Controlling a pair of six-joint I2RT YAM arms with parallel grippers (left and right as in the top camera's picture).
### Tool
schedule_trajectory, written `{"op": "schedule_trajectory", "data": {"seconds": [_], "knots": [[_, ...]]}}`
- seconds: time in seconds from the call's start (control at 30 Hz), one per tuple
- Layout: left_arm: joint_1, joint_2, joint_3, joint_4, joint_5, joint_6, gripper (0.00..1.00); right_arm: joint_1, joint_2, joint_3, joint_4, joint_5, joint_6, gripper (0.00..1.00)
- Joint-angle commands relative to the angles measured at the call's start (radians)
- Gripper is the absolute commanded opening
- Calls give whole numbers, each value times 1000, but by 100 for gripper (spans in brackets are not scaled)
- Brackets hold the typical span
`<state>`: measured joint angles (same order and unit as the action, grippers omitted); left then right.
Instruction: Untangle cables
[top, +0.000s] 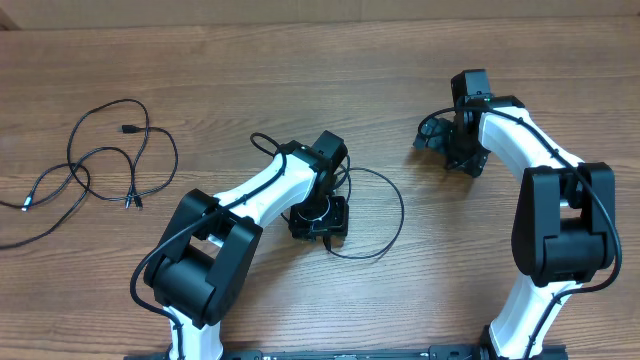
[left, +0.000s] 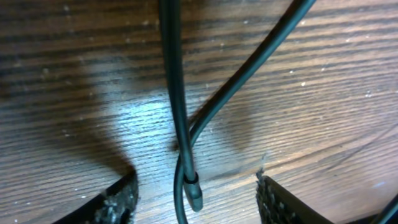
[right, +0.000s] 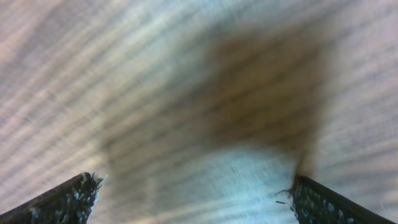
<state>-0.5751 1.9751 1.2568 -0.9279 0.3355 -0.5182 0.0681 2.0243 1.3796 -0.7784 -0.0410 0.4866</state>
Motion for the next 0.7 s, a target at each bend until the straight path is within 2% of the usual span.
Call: {"op": "schedule_trajectory", "data": {"seconds": [0.0,0.07,0.2,0.33,0.6,0.67], "knots": [[6,19,-5,18,-1,0,53,3,-31,-5,21,2,0,100],[6,19,-5,42,-1,0,43,3,-31,-5,23,3,0,100],[5,19,-5,50,-2,0,32,3,-31,-5,23,3,0,100],[5,19,-5,55,-2,-3,12,3,-31,-5,23,2,0,100],[26,19,-4,102,-56,-2,9,3,-31,-5,23,2,0,100],[43,19,-4,106,-63,-2,4,3,-31,-5,23,2,0,100]]}}
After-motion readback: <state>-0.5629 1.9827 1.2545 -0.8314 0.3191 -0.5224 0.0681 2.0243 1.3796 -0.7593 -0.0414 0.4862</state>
